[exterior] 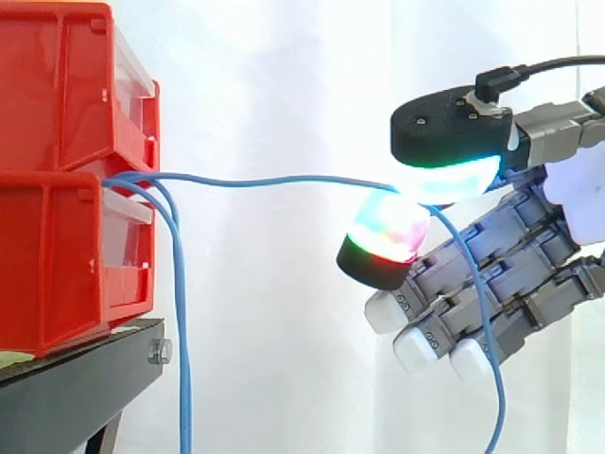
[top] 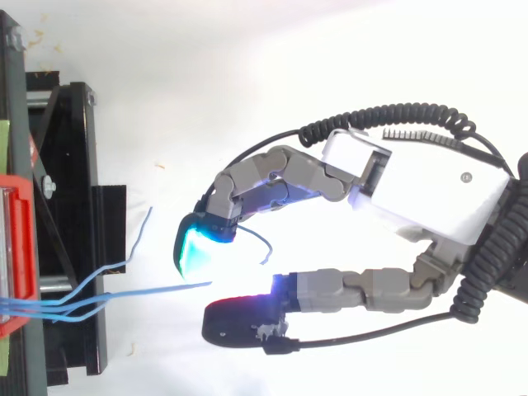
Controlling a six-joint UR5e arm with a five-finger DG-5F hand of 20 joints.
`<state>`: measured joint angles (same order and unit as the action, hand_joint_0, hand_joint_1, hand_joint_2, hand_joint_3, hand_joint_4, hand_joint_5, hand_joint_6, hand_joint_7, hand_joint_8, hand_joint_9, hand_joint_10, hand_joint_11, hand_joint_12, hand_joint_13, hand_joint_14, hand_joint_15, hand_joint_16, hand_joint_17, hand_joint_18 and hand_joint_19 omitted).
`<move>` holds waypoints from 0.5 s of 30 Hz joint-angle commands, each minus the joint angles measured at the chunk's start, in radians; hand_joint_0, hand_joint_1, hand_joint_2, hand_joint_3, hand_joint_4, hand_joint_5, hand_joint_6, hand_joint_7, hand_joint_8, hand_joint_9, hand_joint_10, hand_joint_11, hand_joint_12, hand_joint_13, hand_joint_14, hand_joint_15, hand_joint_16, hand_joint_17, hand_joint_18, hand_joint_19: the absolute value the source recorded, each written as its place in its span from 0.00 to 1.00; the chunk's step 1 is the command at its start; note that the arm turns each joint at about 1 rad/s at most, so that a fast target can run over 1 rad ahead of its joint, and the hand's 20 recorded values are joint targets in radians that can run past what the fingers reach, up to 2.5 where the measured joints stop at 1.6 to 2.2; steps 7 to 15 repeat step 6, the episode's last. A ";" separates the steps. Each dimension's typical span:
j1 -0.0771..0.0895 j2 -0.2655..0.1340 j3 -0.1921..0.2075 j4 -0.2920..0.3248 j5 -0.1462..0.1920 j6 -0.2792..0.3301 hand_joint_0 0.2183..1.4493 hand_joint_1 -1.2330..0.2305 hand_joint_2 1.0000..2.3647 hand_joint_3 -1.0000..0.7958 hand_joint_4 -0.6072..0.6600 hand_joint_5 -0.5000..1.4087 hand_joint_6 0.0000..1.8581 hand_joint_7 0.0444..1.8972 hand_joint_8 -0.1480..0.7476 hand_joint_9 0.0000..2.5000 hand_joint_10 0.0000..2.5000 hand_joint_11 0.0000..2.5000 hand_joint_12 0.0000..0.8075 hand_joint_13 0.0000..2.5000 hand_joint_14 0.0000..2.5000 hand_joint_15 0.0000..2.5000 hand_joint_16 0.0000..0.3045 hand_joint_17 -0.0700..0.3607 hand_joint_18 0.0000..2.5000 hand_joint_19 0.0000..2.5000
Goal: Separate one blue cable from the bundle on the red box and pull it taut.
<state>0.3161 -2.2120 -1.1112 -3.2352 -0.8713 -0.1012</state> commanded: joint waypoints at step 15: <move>0.001 0.000 -0.001 0.000 0.000 0.000 0.35 0.24 0.00 0.54 0.27 0.22 0.51 0.43 0.38 0.24 0.00 0.10 0.40 0.21 0.01 0.15 0.16 0.42 0.22 0.21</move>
